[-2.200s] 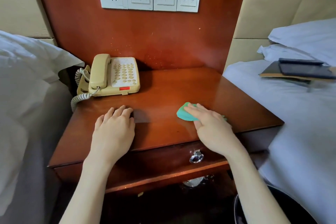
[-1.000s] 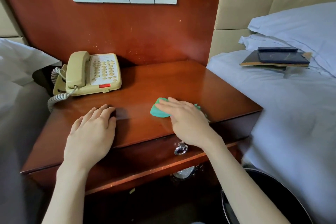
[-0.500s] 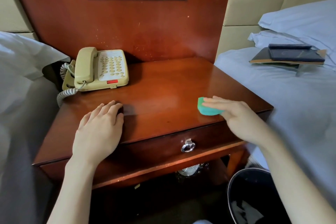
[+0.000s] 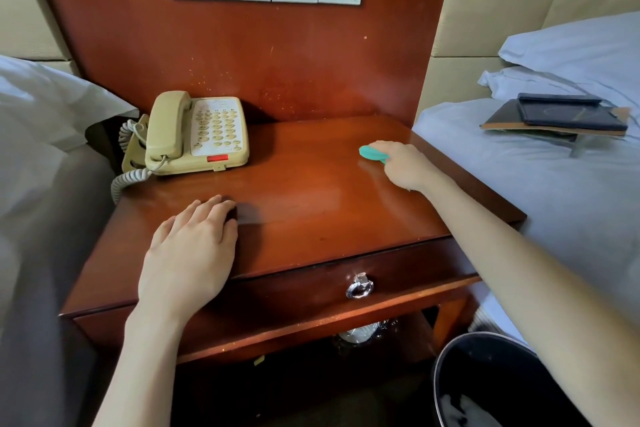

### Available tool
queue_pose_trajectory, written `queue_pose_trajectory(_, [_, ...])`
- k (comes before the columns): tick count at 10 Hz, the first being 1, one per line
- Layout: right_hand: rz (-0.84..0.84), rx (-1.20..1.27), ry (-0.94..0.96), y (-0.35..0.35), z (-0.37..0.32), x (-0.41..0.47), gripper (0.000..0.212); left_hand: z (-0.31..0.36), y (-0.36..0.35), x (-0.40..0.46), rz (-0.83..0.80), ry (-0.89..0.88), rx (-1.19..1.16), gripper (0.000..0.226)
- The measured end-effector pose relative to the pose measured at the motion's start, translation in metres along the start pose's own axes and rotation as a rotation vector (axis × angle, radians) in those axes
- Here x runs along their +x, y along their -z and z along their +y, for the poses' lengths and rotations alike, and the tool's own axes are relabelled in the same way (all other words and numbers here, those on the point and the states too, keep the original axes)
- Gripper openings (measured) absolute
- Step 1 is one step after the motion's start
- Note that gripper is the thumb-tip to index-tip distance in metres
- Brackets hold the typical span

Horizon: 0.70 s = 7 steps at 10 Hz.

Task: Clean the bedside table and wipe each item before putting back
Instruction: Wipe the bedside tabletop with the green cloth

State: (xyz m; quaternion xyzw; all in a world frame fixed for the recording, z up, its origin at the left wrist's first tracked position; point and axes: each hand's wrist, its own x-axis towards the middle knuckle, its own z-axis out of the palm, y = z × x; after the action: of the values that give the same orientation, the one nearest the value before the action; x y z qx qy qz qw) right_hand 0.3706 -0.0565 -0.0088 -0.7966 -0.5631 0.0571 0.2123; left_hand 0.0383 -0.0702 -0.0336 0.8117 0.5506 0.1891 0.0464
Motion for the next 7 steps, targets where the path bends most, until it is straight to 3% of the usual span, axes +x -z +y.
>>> queue_pose_trajectory(1, [-0.022,-0.024,0.022,-0.011,-0.027,0.010,0.059,0.001,0.001,0.000,0.002,-0.001,0.003,0.043])
queue_pose_trajectory(3, [-0.146,-0.004,0.315,-0.033,-0.069,-0.027,0.058,0.002,0.003,-0.002,0.006,0.001,0.002,0.043])
queue_pose_trajectory(5, [-0.174,0.047,0.580,-0.029,-0.040,-0.086,0.055,0.001,0.002,-0.003,0.011,0.002,0.010,0.044])
queue_pose_trajectory(6, [-0.167,0.086,0.580,-0.022,-0.014,-0.093,0.052,0.001,0.002,-0.004,0.011,-0.002,0.008,0.044])
queue_pose_trajectory(7, [-0.152,0.087,0.465,-0.011,0.013,-0.080,0.050,0.001,0.002,-0.005,0.005,-0.003,0.010,0.045])
